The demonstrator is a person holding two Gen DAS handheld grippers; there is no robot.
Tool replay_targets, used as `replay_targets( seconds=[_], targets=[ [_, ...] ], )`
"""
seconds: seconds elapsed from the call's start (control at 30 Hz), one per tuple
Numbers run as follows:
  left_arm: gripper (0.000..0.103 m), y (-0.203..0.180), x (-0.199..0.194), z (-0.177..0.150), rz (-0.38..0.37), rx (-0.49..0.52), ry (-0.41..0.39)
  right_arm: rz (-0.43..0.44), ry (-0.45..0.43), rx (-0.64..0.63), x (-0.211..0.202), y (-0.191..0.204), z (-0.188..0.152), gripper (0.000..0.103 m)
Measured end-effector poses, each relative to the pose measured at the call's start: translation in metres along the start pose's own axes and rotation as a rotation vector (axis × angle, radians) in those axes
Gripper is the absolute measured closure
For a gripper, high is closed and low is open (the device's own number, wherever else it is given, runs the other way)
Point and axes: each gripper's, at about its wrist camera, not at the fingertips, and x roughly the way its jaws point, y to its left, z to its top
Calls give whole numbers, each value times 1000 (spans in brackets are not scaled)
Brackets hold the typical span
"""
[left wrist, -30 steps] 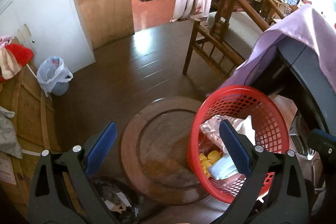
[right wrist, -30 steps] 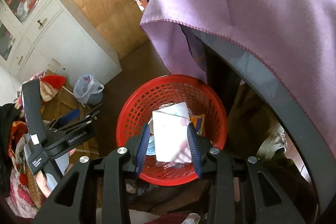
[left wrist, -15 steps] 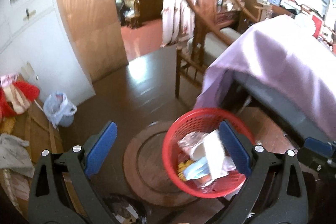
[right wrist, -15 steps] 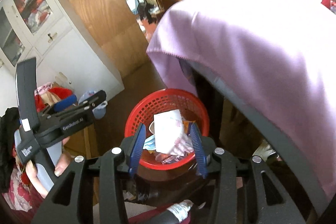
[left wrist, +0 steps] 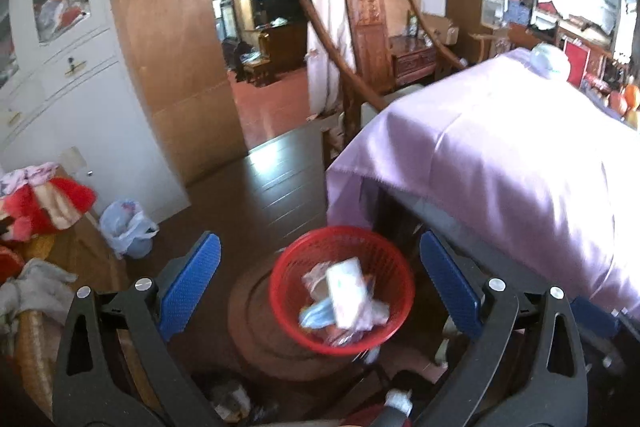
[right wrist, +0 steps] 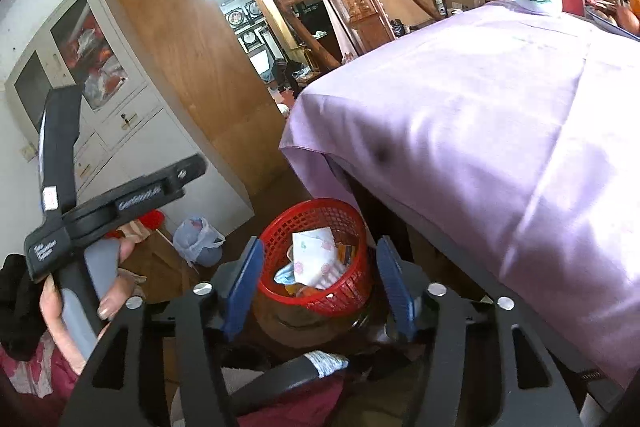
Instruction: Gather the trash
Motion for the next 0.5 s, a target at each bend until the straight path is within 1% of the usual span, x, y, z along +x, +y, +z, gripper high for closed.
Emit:
replay_targets(
  seconds=[0.07, 0.13, 0.17, 0.23, 0.27, 0.3, 0.37, 0.43, 0.5],
  targets=[
    [7, 3, -4, -9, 30, -20, 29, -2, 12, -7, 0, -2, -4, 39],
    [7, 10, -6, -18, 21, -45, 54, 2, 32, -20, 3, 0, -7, 31],
    [7, 13, -7, -23, 25, -51, 61, -1, 42, -30, 8, 5, -7, 29],
    [7, 21, -8, -39, 63, -56, 74, -11, 60, -61, 15, 16, -10, 21],
    [7, 25, -6, -48, 89, -57, 84, -16, 68, -80, 19, 22, -11, 20],
    [7, 31, -1, -56, 109, -62, 100, -23, 77, -101, 23, 28, -11, 18],
    [7, 39, 10, -64, 122, -77, 127, -45, 89, -136, 29, 39, -12, 14],
    [7, 47, 23, -66, 123, -89, 154, -87, 98, -172, 38, 49, -12, 10],
    [7, 52, 37, -68, 117, -107, 175, -128, 110, -193, 45, 53, -12, 9]
  ],
)
